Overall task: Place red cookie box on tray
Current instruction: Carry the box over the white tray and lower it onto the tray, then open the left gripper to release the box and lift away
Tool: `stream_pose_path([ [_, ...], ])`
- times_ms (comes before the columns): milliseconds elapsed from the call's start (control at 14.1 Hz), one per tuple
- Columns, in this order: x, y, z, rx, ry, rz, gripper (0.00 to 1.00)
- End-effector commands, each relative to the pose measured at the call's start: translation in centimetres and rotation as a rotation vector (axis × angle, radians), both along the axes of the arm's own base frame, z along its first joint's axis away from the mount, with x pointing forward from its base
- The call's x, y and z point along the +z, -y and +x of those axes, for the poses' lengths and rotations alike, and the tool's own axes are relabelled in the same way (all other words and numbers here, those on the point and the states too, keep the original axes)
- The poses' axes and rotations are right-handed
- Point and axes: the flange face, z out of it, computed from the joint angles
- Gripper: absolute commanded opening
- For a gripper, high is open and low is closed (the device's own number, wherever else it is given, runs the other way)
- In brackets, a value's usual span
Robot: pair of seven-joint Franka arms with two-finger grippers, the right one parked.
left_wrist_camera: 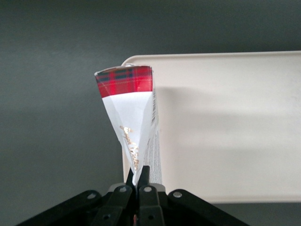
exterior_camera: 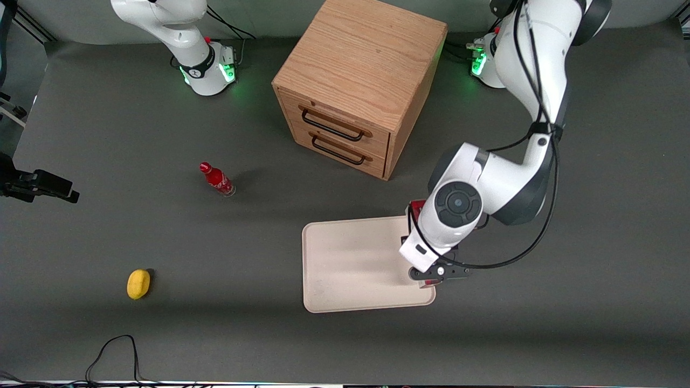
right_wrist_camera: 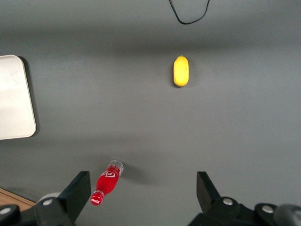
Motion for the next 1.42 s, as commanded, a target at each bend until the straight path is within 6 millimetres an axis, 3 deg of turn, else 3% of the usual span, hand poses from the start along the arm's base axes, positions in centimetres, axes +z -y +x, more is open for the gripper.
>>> stream_pose_path([
  [0, -2.6, 0.3, 0.2, -0.031, 0.064, 0.001, 0.00],
  [213, -5.1, -0.1, 0.5, -0.023, 0.053, 0.007, 0.00],
  [497, -5.5, -0.2, 0.5, -0.020, 0.049, 0.012, 0.00],
  [639, -5.6, -0.7, 0.7, -0.012, 0.049, 0.022, 0.50],
  [710, -5.1, -1.0, 0.8, -0.003, 0.049, 0.025, 1.00],
  [852, -4.6, -1.1, 0.8, -0.011, 0.052, 0.041, 1.00],
  [994, -2.1, -1.5, 0.3, -0.012, 0.039, 0.066, 1.00],
  [1349, 11.6, -3.0, -3.6, -0.018, -0.009, 0.111, 1.00],
])
